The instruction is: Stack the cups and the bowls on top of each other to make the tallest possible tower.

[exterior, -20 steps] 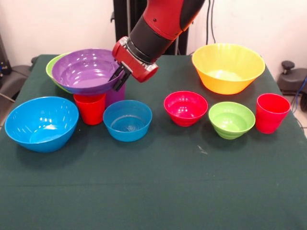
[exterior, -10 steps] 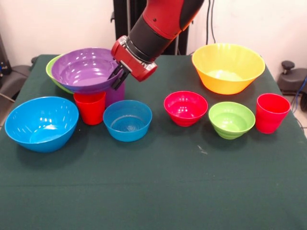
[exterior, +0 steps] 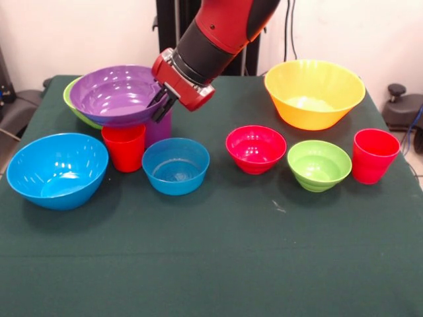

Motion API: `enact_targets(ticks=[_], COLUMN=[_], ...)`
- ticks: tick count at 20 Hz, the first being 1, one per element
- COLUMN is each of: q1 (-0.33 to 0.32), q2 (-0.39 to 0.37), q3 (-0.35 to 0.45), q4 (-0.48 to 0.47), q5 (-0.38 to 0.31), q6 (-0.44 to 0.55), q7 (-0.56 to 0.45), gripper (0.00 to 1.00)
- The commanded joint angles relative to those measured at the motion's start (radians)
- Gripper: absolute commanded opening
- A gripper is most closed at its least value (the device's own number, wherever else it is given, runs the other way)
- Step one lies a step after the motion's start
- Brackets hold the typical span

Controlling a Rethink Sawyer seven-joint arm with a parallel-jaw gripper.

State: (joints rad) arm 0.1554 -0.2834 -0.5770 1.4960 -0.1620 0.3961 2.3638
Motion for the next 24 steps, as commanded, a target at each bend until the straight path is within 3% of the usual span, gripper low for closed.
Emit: enact_targets(ticks=[1, 24], q1=[-0.013, -0.050], q2=[0.019, 0.083], q3=[0.072, 0.116], q4=[-0.002, -0.063], q5=[-0.063, -0.047], q6=[0.019, -0.022], q7=[-0.005, 0.033], gripper=[0.00, 0.00])
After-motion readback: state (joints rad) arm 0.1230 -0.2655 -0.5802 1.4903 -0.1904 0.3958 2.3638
